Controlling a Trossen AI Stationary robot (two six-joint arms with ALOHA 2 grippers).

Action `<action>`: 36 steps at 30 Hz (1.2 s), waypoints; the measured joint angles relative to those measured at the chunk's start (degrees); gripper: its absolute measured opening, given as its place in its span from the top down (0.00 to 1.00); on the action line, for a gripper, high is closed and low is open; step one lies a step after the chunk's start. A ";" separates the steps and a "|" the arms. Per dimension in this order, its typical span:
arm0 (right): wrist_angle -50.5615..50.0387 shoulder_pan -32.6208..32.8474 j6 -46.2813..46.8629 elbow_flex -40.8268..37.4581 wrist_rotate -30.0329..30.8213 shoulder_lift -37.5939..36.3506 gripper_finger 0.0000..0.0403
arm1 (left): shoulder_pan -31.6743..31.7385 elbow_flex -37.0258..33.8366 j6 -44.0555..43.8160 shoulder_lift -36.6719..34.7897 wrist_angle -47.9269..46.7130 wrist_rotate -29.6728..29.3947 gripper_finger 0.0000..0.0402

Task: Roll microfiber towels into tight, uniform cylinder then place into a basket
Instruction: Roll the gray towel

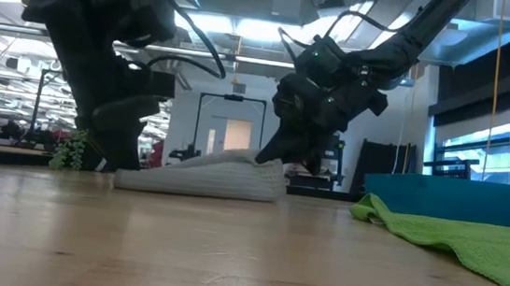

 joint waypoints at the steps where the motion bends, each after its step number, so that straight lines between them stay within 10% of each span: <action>1: -0.40 -0.17 -0.86 0.00 0.19 0.00 0.94 | -0.15 0.00 0.00 0.02 0.00 -0.02 1.00; 36: 2.96 -0.31 -5.99 0.04 7.82 5.40 0.93 | -0.83 6.72 1.90 0.59 -8.03 1.49 1.00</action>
